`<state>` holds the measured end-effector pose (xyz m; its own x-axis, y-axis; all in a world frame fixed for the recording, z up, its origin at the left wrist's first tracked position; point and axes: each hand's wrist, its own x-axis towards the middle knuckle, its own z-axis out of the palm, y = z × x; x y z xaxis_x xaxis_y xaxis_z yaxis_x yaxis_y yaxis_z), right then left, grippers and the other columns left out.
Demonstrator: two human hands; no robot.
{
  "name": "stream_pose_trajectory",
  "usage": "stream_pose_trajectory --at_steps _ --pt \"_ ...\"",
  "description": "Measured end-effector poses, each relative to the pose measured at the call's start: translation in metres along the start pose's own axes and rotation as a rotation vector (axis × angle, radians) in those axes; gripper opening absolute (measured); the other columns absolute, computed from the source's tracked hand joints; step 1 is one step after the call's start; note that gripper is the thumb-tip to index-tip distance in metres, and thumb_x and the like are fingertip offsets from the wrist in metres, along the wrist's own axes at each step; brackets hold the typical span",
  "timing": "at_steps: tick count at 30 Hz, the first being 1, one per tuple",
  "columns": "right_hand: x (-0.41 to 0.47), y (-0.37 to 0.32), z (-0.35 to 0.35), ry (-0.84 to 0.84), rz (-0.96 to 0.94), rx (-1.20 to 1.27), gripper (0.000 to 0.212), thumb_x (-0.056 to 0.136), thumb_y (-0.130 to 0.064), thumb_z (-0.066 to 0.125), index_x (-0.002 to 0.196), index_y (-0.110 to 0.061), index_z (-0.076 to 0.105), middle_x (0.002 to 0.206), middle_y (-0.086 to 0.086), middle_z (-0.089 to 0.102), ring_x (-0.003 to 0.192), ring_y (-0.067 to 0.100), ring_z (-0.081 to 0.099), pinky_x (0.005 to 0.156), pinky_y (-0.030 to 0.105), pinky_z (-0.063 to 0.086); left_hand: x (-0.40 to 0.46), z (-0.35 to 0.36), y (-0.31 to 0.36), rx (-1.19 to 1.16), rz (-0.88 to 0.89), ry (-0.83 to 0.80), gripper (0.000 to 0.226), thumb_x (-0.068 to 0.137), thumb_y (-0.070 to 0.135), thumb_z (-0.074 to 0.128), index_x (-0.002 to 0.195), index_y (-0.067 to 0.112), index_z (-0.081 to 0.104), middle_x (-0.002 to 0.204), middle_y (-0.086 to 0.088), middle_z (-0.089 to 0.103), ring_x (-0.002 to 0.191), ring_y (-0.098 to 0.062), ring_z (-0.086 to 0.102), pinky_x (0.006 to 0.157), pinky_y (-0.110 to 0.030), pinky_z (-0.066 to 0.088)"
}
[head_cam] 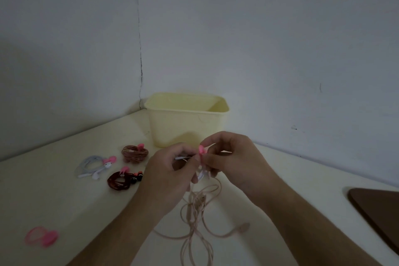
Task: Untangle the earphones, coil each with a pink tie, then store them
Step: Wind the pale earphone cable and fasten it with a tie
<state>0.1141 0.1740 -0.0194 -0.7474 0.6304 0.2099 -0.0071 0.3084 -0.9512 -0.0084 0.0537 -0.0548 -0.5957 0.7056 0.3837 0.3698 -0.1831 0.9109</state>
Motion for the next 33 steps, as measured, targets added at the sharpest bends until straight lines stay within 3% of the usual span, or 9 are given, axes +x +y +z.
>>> stream_pose_trajectory --at_steps 5,8,12,16,19,21,24,28,33 --pt "0.002 0.004 -0.002 0.046 -0.070 -0.225 0.012 0.090 -0.014 0.079 0.080 -0.019 0.075 0.072 0.002 0.067 0.060 0.011 0.057 0.062 0.029 0.047 0.002 0.000 0.000 -0.022 -0.034 -0.026 0.015 0.099 0.015 0.069 0.088 0.016 0.078 0.063 -0.003 0.067 0.054 -0.013 0.060 0.052 -0.031 0.050" --pt "0.004 0.006 -0.002 0.072 -0.056 -0.296 0.014 0.091 -0.019 0.077 0.079 -0.021 0.072 0.073 -0.007 0.070 0.060 0.007 0.058 0.060 0.024 0.043 0.003 0.000 -0.001 -0.007 -0.056 -0.036 0.018 0.100 0.017 0.067 0.088 0.024 0.080 0.065 -0.006 0.069 0.056 -0.014 0.061 0.054 -0.031 0.051" --pt "0.006 0.008 -0.002 0.103 -0.044 -0.347 0.018 0.099 -0.016 0.066 0.082 -0.022 0.069 0.074 -0.004 0.074 0.062 0.004 0.065 0.060 0.022 0.046 0.002 0.001 0.004 -0.091 -0.075 -0.014 0.020 0.099 0.012 0.066 0.092 0.020 0.081 0.070 -0.007 0.072 0.059 -0.012 0.064 0.052 -0.031 0.051" --pt "0.009 0.009 -0.005 0.190 -0.062 -0.437 0.021 0.102 -0.014 0.057 0.083 -0.022 0.063 0.080 -0.001 0.073 0.075 0.017 0.067 0.068 0.028 0.051 0.003 -0.002 0.006 -0.277 -0.127 0.010 0.019 0.097 0.006 0.068 0.103 0.017 0.082 0.098 -0.006 0.079 0.087 -0.020 0.074 0.063 -0.034 0.059" --pt "0.014 0.012 -0.014 0.297 -0.026 -0.264 0.018 0.106 -0.016 0.055 0.091 -0.013 0.063 0.086 0.010 0.075 0.075 0.030 0.072 0.068 0.046 0.063 0.004 -0.005 0.002 -0.346 -0.173 0.065 0.025 0.096 0.003 0.067 0.108 0.020 0.081 0.113 -0.002 0.077 0.102 -0.019 0.075 0.069 -0.039 0.062" --pt "0.017 0.014 -0.024 0.366 0.030 -0.123 0.016 0.107 -0.016 0.057 0.096 -0.006 0.063 0.089 0.017 0.075 0.072 0.034 0.074 0.066 0.050 0.066 0.006 -0.007 0.001 -0.352 -0.201 0.123 0.025 0.096 0.001 0.066 0.106 0.019 0.081 0.112 -0.004 0.076 0.100 -0.019 0.076 0.064 -0.038 0.061" --pt "0.021 0.025 -0.039 0.431 0.123 -0.021 0.014 0.106 -0.012 0.060 0.100 0.001 0.064 0.088 0.019 0.075 0.061 0.024 0.072 0.061 0.044 0.065 0.009 -0.008 -0.002 -0.306 -0.239 0.188 0.018 0.095 0.001 0.069 0.099 0.014 0.079 0.100 -0.009 0.075 0.083 -0.013 0.074 0.053 -0.032 0.055" --pt "0.022 0.051 -0.051 0.454 0.248 -0.070 0.011 0.104 -0.010 0.062 0.098 -0.002 0.066 0.089 0.020 0.077 0.062 0.028 0.073 0.059 0.039 0.063 0.011 -0.008 -0.007 -0.246 -0.252 0.208 0.018 0.093 -0.002 0.067 0.094 0.013 0.078 0.089 -0.010 0.072 0.073 -0.013 0.068 0.049 -0.030 0.049" --pt "0.015 0.064 -0.054 0.421 0.199 -0.487 0.015 0.100 -0.017 0.063 0.088 -0.018 0.072 0.067 -0.004 0.075 0.054 0.001 0.065 0.051 0.014 0.046 0.013 -0.006 -0.011 -0.167 -0.263 0.194 0.019 0.093 -0.004 0.065 0.093 0.012 0.077 0.091 -0.018 0.074 0.073 -0.017 0.065 0.048 -0.031 0.048"
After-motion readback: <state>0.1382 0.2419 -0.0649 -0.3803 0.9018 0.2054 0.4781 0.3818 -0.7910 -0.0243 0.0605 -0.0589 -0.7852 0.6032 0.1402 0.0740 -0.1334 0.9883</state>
